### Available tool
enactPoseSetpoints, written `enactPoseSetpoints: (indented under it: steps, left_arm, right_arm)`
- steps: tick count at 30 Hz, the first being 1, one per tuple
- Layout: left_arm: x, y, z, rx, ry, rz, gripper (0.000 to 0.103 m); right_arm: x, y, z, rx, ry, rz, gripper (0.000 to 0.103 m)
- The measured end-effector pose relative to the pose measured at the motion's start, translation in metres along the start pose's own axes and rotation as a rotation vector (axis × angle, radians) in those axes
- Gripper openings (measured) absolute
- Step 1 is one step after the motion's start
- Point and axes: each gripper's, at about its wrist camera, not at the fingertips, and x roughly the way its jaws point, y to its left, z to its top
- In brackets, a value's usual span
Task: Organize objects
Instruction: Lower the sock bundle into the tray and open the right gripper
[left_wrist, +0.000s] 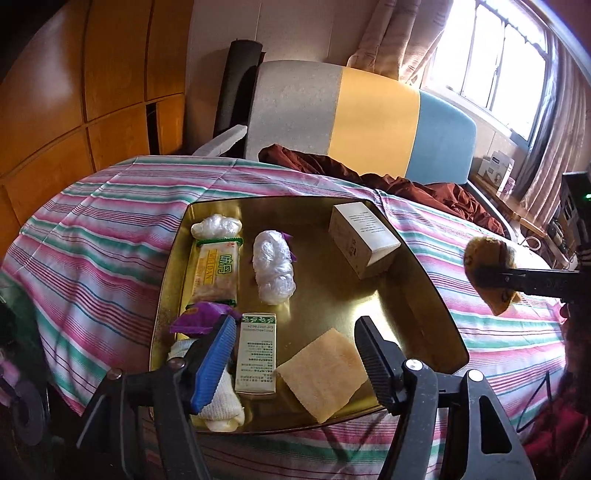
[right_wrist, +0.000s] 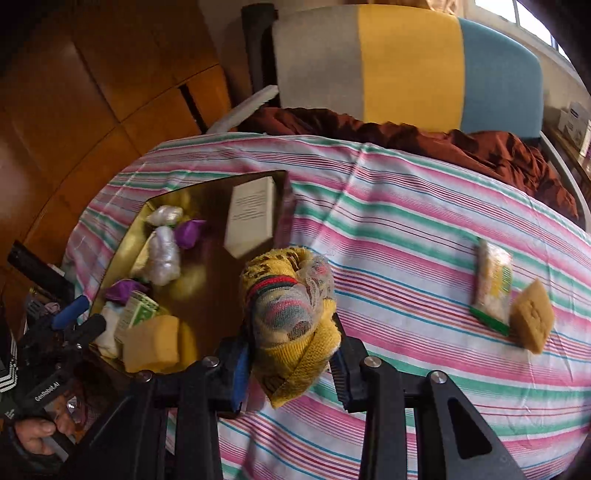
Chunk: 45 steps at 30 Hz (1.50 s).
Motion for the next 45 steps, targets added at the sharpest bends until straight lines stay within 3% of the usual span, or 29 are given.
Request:
enactPoseSetpoints:
  steps: [7, 13, 18, 21, 25, 27, 30, 35, 38, 45]
  left_arm:
    - [-0.002, 0.021, -0.002, -0.046, -0.005, 0.015, 0.068]
    - [-0.005, 0.054, -0.005, -0.119, -0.009, 0.055, 0.069]
    - [-0.004, 0.076, -0.013, -0.167, 0.008, 0.086, 0.069]
    - [-0.003, 0.082, -0.016, -0.178, 0.017, 0.091, 0.069]
    - [-0.002, 0.081, -0.017, -0.175, 0.016, 0.089, 0.069]
    - [-0.003, 0.079, -0.017, -0.172, 0.014, 0.087, 0.069]
    - [-0.002, 0.074, -0.017, -0.16, 0.021, 0.082, 0.069]
    - [-0.004, 0.067, -0.016, -0.14, 0.021, 0.078, 0.069]
    - [-0.006, 0.062, -0.014, -0.127, 0.018, 0.08, 0.069]
    - [-0.013, 0.05, -0.01, -0.092, -0.001, 0.075, 0.07]
  right_arm:
    - [0.047, 0.047, 0.017, -0.05, 0.064, 0.056, 0.036]
    - [0.088, 0.074, 0.024, -0.057, 0.113, 0.044, 0.039]
    - [0.11, 0.092, 0.023, -0.063, 0.141, 0.058, 0.051]
    - [0.116, 0.099, 0.019, -0.065, 0.158, 0.11, 0.06]
    - [0.107, 0.099, 0.018, -0.04, 0.139, 0.201, 0.06]
    - [0.101, 0.097, 0.019, -0.029, 0.121, 0.214, 0.066]
    - [0.09, 0.094, 0.02, -0.02, 0.096, 0.199, 0.076]
    - [0.074, 0.088, 0.017, -0.037, 0.068, 0.139, 0.077]
    - [0.063, 0.085, 0.012, -0.067, 0.041, 0.086, 0.083]
    - [0.033, 0.065, 0.0, -0.091, -0.013, -0.007, 0.083]
